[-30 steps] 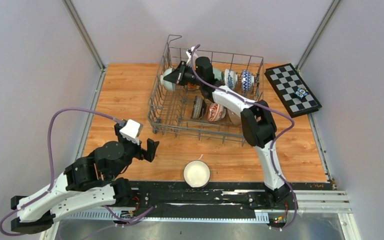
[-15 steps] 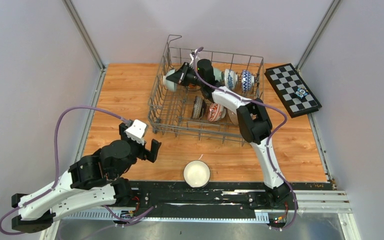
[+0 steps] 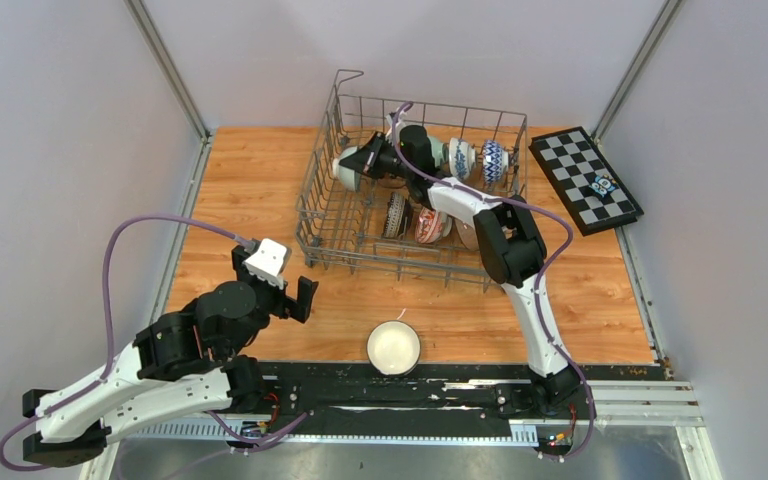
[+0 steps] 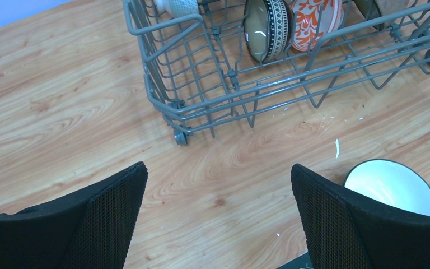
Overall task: Load the bowls into the dish rack
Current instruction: Turn the bowl upside down on the dish rack.
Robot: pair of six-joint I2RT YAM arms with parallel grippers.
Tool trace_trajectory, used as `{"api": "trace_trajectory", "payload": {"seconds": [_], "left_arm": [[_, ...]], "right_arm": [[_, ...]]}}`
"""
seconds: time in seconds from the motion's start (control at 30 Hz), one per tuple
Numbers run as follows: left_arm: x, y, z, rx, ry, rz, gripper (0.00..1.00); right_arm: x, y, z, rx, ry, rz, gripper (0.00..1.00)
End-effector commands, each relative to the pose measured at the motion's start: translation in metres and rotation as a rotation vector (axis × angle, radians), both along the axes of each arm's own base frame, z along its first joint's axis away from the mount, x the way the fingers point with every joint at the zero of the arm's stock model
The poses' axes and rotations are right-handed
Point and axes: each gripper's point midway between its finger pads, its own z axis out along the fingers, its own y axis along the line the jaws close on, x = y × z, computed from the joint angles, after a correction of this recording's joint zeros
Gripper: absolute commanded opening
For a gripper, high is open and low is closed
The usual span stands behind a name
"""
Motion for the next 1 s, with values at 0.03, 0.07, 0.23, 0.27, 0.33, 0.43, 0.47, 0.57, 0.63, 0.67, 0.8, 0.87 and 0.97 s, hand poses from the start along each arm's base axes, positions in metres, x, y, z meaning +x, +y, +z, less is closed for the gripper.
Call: {"api": "trace_trajectory", "payload": {"seconds": [0.03,0.07,0.23,0.27,0.33,0.43,0.47,0.57,0.63,0.67,0.8,0.87,0.97], "left_arm": [[0.003,0.004,0.001,-0.003,-0.013,0.023,1.00],[0.003,0.004,0.001,-0.003,-0.012,0.024,1.00],[0.004,0.005,0.001,-0.003,-0.011,0.028,1.00],[0.004,0.005,0.001,-0.004,-0.012,0.031,1.00],[0.004,0.005,0.001,-0.003,-0.011,0.031,1.00],[0.004,0.005,0.001,-0.004,-0.011,0.033,1.00],[0.004,0.006,0.000,-0.003,-0.010,0.033,1.00],[0.004,0.006,0.001,-0.004,-0.011,0.036,1.00],[0.004,0.006,0.000,-0.003,-0.010,0.037,1.00],[0.005,0.007,0.000,-0.003,-0.010,0.041,1.00],[0.005,0.008,0.000,-0.002,-0.010,0.044,1.00],[0.005,0.008,0.000,-0.001,-0.010,0.047,1.00],[0.005,0.009,0.000,-0.003,-0.010,0.051,1.00]], "right_arm": [[0.003,-0.008,0.017,0.040,-0.055,-0.003,0.03],[0.002,-0.008,0.016,0.038,-0.051,-0.003,0.03],[0.000,-0.010,0.007,0.028,-0.032,-0.009,0.03],[-0.001,-0.010,0.005,0.029,-0.030,-0.008,0.03],[-0.003,-0.011,0.005,0.030,-0.028,-0.008,0.03],[-0.004,-0.014,0.004,0.027,-0.026,-0.014,0.03],[-0.005,-0.016,0.004,0.026,-0.027,-0.018,0.03],[-0.006,-0.020,0.002,0.014,-0.027,-0.028,0.04],[-0.006,-0.023,-0.001,0.005,-0.024,-0.036,0.04],[-0.006,-0.026,-0.002,-0.001,-0.023,-0.041,0.04],[-0.006,-0.032,-0.006,-0.021,-0.018,-0.056,0.06],[-0.007,-0.035,-0.010,-0.036,-0.014,-0.065,0.09],[-0.007,-0.039,-0.013,-0.050,-0.011,-0.071,0.10]]}}
